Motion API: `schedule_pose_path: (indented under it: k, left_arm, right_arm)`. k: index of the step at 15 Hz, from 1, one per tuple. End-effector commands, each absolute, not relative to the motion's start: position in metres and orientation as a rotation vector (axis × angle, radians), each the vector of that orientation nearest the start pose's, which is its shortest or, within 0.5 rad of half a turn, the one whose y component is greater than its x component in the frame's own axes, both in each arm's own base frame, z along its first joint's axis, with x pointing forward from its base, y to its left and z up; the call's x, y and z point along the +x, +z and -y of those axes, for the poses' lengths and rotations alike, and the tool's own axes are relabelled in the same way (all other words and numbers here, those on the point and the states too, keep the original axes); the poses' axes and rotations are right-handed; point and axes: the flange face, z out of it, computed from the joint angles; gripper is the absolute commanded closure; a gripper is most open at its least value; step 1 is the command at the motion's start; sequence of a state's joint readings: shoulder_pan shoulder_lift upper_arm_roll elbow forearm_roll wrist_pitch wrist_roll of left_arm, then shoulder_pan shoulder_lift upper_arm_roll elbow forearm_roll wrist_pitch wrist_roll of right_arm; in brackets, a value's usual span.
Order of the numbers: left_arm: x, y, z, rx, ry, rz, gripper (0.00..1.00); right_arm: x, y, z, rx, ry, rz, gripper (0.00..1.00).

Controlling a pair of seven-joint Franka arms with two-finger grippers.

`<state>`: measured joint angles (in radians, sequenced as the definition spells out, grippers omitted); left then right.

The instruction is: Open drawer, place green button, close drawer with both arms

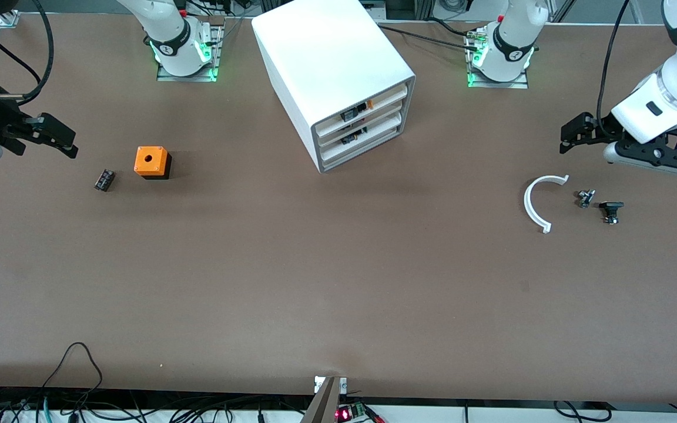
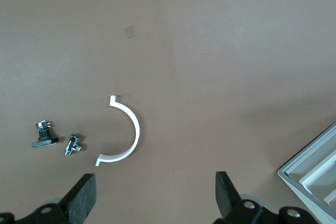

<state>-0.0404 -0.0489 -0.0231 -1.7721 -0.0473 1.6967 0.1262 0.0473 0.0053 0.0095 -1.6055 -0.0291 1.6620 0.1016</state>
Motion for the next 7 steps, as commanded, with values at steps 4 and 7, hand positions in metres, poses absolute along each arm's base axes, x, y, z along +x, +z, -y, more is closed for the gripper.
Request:
schedule_pose_path:
  k: [4,7]
  left_arm:
    - [0.5562,0.5728,0.0389,-3.165,0.056,-0.211,0.00]
    - [0.5570,0.5711,0.0373,-3.165,0.060,-0.211,0.00]
  right_arm:
    - [0.5684,0.6177,-0.0288,-3.178,-0.100,-0.045,0.00]
    - [0.5685,0.6184,-0.0280,-3.178,-0.102,-0.045,0.00]
